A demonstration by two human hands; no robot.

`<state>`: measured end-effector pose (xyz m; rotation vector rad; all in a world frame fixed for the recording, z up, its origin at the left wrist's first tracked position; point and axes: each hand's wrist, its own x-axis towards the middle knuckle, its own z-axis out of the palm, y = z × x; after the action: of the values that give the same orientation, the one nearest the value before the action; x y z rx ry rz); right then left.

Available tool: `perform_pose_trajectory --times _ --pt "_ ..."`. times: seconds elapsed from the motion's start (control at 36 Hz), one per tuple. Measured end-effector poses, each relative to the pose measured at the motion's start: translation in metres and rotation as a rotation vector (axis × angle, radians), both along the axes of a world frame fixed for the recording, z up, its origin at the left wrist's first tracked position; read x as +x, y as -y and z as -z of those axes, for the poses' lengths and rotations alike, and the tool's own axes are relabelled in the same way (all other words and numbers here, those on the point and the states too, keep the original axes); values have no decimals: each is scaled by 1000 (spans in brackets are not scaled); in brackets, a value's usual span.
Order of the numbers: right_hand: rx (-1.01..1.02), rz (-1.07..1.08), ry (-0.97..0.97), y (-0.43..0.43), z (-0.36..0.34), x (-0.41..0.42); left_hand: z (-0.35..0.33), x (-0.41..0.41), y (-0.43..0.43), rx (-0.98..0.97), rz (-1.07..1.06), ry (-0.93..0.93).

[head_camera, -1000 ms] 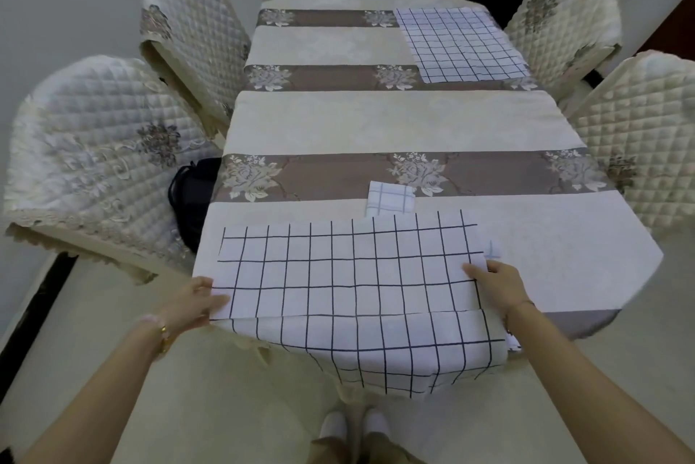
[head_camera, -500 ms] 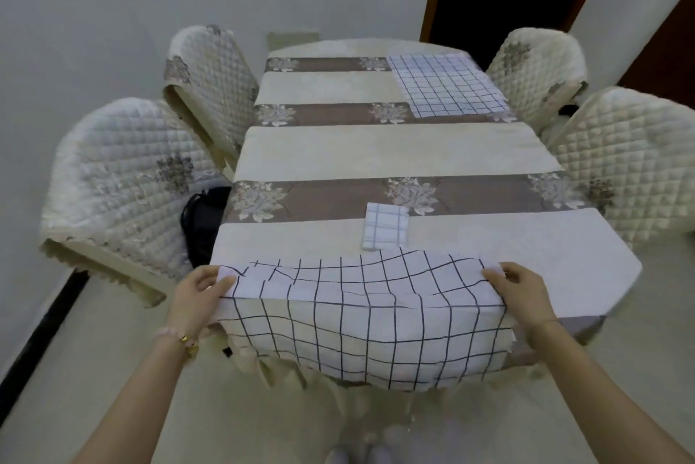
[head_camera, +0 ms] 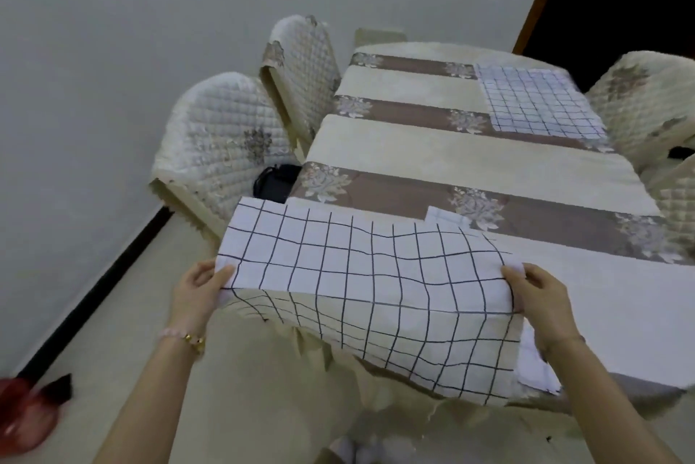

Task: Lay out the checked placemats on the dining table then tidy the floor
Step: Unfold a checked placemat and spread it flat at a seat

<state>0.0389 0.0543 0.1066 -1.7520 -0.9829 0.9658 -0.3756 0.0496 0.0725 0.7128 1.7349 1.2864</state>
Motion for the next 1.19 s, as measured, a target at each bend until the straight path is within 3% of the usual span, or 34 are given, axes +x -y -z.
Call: perform_pose_trajectory --times 0.33,0.58,0.86,1.03,1.19 --pt "-158 -526 36 -31 49 -132 51 -51 179 -213 -525 -30" --pt "-262 -834 138 -33 77 -233 68 -78 272 -378 -782 -7" --pt "-240 -926 141 -78 66 -390 50 -192 259 -274 -902 -69" --pt "-327 -923 118 -94 75 -480 53 -273 240 -327 -912 -24" --pt "-276 -922 174 -117 81 -555 50 -349 213 -347 -882 -20"
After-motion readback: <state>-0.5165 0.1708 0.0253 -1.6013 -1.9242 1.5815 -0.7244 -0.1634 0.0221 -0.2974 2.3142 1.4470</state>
